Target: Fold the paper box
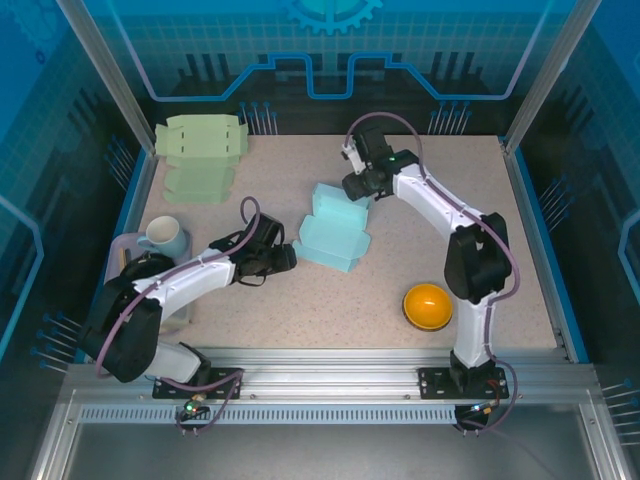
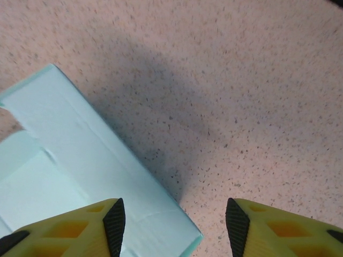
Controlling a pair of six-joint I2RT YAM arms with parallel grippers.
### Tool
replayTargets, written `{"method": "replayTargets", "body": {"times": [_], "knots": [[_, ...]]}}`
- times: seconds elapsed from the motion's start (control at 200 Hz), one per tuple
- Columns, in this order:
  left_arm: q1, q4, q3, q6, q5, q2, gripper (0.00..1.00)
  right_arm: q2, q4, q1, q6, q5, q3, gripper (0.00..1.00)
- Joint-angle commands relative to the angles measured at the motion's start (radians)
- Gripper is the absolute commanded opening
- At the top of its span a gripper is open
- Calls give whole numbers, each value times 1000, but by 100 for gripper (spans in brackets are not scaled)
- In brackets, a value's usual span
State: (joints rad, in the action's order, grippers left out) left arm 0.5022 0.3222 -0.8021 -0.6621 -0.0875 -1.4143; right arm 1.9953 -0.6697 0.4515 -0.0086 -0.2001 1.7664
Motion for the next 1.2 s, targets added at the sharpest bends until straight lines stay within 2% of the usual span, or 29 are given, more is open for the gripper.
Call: {"method": "replayTargets", "body": {"times": [0.0,0.335,0.515,1.0,1.195], "knots": [[17,-35,11,-79,48,-3,53,41,-66,-7,-2,-4,20,55],[31,-77,9,-162,70,-30,56,91,-81,-98,100,32,-17,53],[54,-191,-7,-262,100,-76,60,87,-66,-132,137,73,-44,53],[97,-491,-135,-464,91,-369,61,107,-61,-167,162,128,-38,53],[96,-506,-187,-467,31,-429,59,114,-53,-175,164,146,-44,53]]}}
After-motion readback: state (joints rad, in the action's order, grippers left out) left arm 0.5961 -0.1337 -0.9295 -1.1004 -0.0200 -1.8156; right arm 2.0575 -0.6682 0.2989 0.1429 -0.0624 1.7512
